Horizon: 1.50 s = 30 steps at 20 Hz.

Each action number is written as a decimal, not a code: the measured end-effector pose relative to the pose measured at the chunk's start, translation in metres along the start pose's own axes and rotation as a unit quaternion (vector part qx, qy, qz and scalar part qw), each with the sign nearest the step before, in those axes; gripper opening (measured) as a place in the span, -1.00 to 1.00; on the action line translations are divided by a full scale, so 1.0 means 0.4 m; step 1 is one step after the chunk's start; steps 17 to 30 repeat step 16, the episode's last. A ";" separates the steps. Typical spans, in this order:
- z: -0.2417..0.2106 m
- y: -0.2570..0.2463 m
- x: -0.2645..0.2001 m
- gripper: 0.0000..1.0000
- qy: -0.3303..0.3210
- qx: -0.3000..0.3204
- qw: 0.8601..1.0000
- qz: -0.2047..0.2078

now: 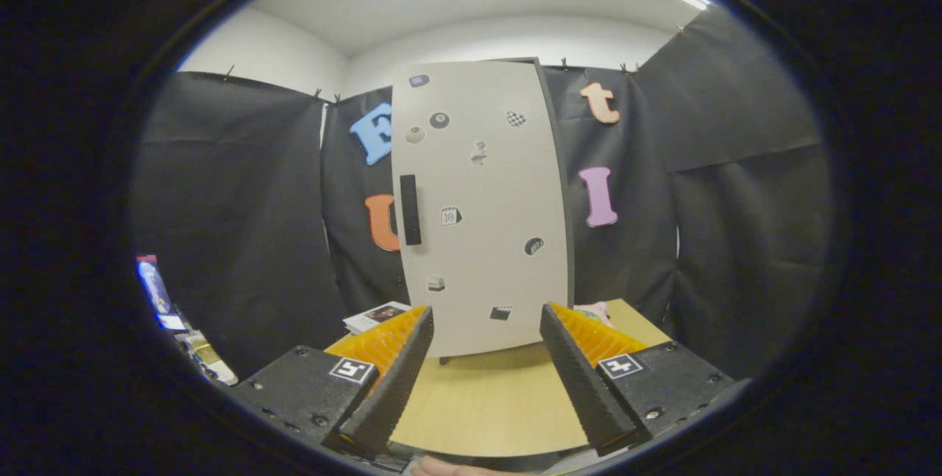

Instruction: Open the shoe cabinet door, grab the shoes and put them into the shoe cabinet, then close the shoe cabinet door.

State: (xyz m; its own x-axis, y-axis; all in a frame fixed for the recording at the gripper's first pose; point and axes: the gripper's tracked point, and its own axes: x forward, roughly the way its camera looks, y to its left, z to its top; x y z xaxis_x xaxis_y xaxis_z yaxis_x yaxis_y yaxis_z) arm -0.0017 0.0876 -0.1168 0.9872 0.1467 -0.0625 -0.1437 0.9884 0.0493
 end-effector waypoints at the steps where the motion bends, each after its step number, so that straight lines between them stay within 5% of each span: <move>1: -0.002 0.002 -0.004 0.92 0.001 -0.011 1.000 0.006; 6: -0.004 0.013 -0.035 0.92 -0.022 -0.059 0.998 0.009; 30: -0.014 -0.013 -0.055 0.92 -0.029 -0.053 0.998 0.003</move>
